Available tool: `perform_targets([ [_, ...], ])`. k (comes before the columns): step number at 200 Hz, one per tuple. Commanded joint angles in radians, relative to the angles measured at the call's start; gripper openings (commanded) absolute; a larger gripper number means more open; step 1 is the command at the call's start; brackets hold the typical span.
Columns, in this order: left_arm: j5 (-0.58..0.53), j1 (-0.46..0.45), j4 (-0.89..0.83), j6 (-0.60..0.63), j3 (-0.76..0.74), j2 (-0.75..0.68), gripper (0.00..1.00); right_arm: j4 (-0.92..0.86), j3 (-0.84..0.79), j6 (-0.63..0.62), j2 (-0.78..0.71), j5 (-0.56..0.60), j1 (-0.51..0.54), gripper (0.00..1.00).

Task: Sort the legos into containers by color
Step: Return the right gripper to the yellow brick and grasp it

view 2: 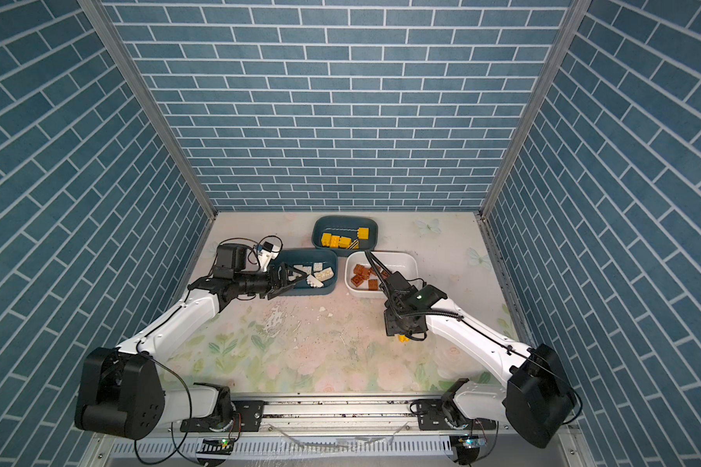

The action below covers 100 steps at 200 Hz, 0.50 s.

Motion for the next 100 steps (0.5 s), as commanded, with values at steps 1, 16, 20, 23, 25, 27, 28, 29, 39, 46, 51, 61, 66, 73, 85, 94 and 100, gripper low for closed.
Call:
perform_targets([
  [1,0.019,-0.005,0.021,0.009,0.019,0.010,1.00,0.035,-0.032,0.015,0.021,0.022,-0.020,0.63],
  [16,0.021,-0.005,0.024,0.008,0.015,0.011,1.00,0.065,-0.042,-0.009,0.064,0.027,-0.035,0.63],
  [20,0.021,-0.005,0.024,0.008,0.014,0.012,1.00,0.075,-0.045,-0.015,0.076,0.025,-0.038,0.62],
  [23,0.021,-0.005,0.024,0.009,0.013,0.011,1.00,0.082,-0.047,-0.019,0.083,0.026,-0.041,0.62],
  [25,0.021,-0.005,0.025,0.009,0.013,0.012,1.00,0.087,-0.049,-0.021,0.089,0.026,-0.042,0.62],
  [27,0.022,-0.005,0.024,0.008,0.014,0.011,1.00,0.092,-0.050,-0.024,0.094,0.026,-0.042,0.62],
  [28,0.022,-0.005,0.024,0.008,0.013,0.011,1.00,0.095,-0.050,-0.025,0.096,0.027,-0.043,0.62],
  [29,0.022,-0.005,0.025,0.008,0.013,0.011,1.00,0.098,-0.051,-0.026,0.099,0.026,-0.045,0.62],
  [39,0.021,-0.005,0.024,0.008,0.011,0.010,1.00,0.125,-0.057,-0.041,0.123,0.020,-0.055,0.62],
  [46,0.021,-0.005,0.025,0.008,0.011,0.008,1.00,0.140,-0.058,-0.050,0.140,0.017,-0.063,0.62],
  [51,0.022,-0.005,0.023,0.010,0.012,0.008,1.00,0.150,-0.060,-0.054,0.152,0.015,-0.069,0.61],
  [61,0.022,-0.005,0.022,0.010,0.011,0.008,1.00,0.172,-0.063,-0.070,0.175,0.005,-0.077,0.60],
  [66,0.022,-0.005,0.024,0.010,0.010,0.006,0.99,0.179,-0.064,-0.073,0.186,0.000,-0.081,0.58],
  [73,0.022,-0.005,0.024,0.011,0.009,0.006,1.00,0.186,-0.065,-0.079,0.200,-0.006,-0.085,0.55],
  [85,0.023,-0.005,0.022,0.011,0.009,0.005,0.99,0.184,-0.068,-0.082,0.217,-0.020,-0.088,0.46],
  [94,0.022,-0.006,0.017,0.012,0.006,0.000,1.00,0.180,-0.072,-0.084,0.218,-0.029,-0.090,0.42],
  [100,0.020,-0.006,0.020,0.012,0.006,-0.002,1.00,0.177,-0.076,-0.084,0.213,-0.028,-0.089,0.39],
])
